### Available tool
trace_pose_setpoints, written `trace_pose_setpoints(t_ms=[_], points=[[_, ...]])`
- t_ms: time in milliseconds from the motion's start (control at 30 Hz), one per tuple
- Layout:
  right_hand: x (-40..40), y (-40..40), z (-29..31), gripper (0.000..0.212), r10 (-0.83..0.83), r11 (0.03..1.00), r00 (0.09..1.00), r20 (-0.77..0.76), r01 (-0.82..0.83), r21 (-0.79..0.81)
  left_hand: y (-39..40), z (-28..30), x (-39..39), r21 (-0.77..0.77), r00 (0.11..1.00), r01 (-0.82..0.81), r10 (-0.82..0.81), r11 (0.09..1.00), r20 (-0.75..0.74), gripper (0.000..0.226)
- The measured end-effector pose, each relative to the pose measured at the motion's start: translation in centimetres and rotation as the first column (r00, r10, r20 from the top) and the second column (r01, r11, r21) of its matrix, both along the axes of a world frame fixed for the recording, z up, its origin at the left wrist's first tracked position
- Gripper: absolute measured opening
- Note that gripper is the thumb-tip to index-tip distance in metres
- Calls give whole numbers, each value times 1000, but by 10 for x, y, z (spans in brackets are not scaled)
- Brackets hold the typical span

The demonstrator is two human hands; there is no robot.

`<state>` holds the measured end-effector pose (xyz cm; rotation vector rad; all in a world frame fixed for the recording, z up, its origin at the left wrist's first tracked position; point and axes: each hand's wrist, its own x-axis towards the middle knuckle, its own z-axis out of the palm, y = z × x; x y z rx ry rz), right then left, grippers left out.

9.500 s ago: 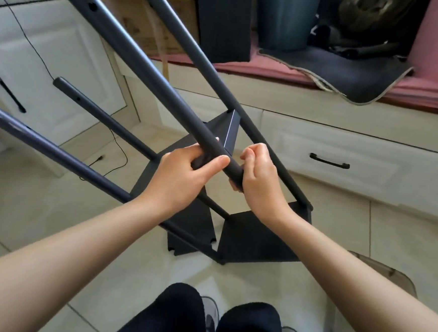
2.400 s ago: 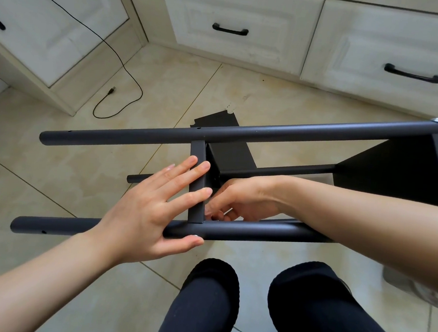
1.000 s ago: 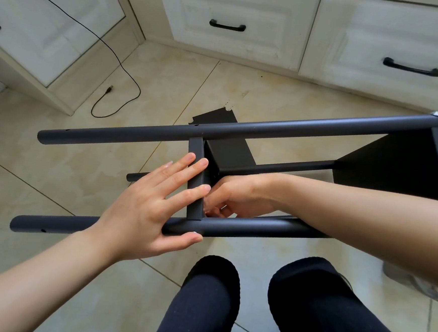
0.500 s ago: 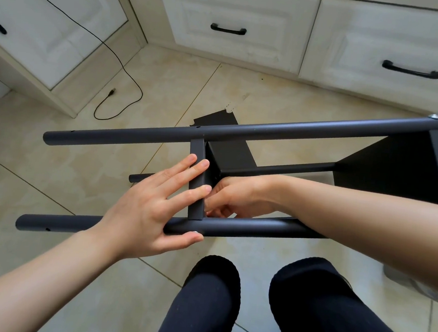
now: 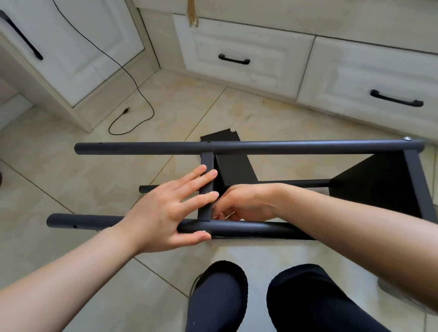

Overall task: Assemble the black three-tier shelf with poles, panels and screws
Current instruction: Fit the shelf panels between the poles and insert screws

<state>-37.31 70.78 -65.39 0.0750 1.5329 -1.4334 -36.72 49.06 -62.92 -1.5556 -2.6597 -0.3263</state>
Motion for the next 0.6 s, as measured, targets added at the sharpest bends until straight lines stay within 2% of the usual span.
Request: trace_pose_setpoints(t_ms=[33, 100, 167, 267, 400, 500, 600], points=[[1, -1, 2, 29, -12, 1000, 1000, 23, 11, 3, 0, 0, 0, -2, 1000, -4, 4, 1000, 1, 66], [5, -3, 6, 25, -54, 998, 997, 46, 53, 25, 1, 2, 2, -12, 1000, -18, 18, 1000, 9, 66], [9, 0, 10, 14, -114, 988, 993, -27, 117, 105, 2, 3, 6, -20, 998, -47, 48, 999, 40, 67], [14, 16, 24, 15, -190, 956, 965, -180, 224, 191, 2, 7, 19, -47, 980, -155, 159, 987, 118, 70], [32, 37, 46, 15, -20, 910, 924, -381, 174, 376, 14, 8, 57, -13, 909, -410, 409, 912, 77, 62], [56, 43, 56, 15, 206, 842, 842, -499, 108, 529, 30, 6, 84, 83, 779, -613, 583, 786, 230, 53], [75, 44, 62, 24, 288, 812, 792, -538, 96, 575, 33, 8, 102, 245, 670, -740, 654, 627, 350, 34]])
